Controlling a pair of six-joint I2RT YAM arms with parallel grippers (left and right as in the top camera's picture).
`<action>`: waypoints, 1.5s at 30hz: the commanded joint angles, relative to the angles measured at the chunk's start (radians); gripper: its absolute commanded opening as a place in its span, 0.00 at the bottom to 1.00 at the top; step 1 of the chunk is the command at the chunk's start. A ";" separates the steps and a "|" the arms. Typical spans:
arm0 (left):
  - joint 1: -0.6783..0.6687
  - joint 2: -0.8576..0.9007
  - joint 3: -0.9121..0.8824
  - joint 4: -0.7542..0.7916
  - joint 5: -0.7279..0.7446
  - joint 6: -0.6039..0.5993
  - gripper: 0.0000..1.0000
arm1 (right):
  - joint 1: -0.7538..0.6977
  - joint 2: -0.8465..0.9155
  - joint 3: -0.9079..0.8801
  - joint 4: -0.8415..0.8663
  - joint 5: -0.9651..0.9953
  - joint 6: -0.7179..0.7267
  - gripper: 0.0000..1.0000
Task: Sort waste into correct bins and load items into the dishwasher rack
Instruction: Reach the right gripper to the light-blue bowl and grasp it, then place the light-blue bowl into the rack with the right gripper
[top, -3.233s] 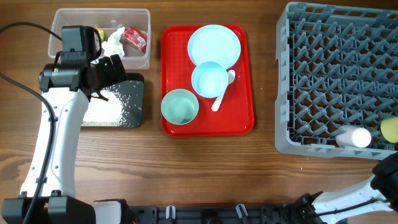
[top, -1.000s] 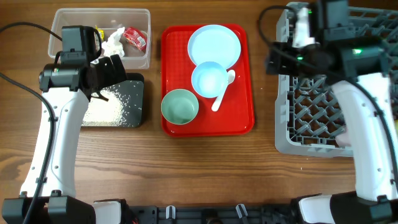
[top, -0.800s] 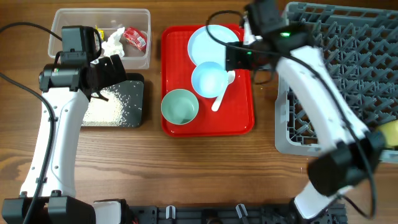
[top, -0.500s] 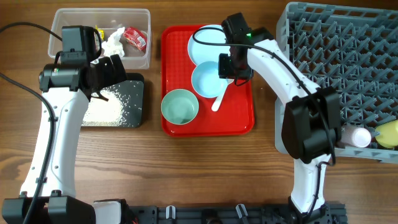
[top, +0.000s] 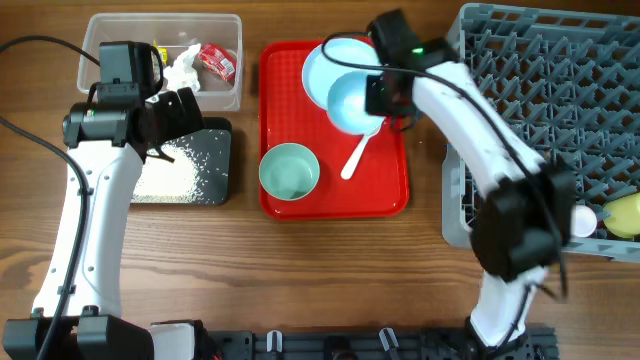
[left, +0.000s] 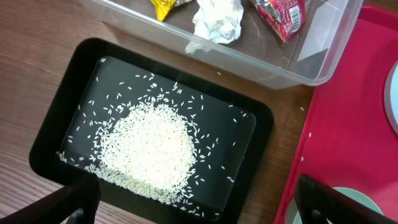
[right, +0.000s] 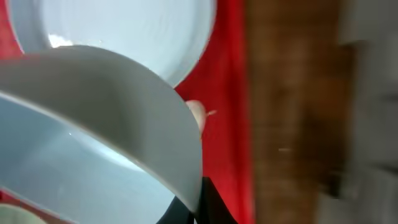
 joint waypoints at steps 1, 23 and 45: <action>0.006 -0.007 0.007 0.002 -0.013 -0.016 1.00 | -0.006 -0.196 0.023 -0.046 0.312 0.011 0.04; 0.006 -0.007 0.007 0.002 -0.013 -0.016 1.00 | -0.264 0.061 0.018 0.461 1.051 -0.372 0.04; 0.006 -0.007 0.007 0.002 -0.013 -0.016 1.00 | -0.297 0.183 0.018 0.484 0.915 -0.331 0.04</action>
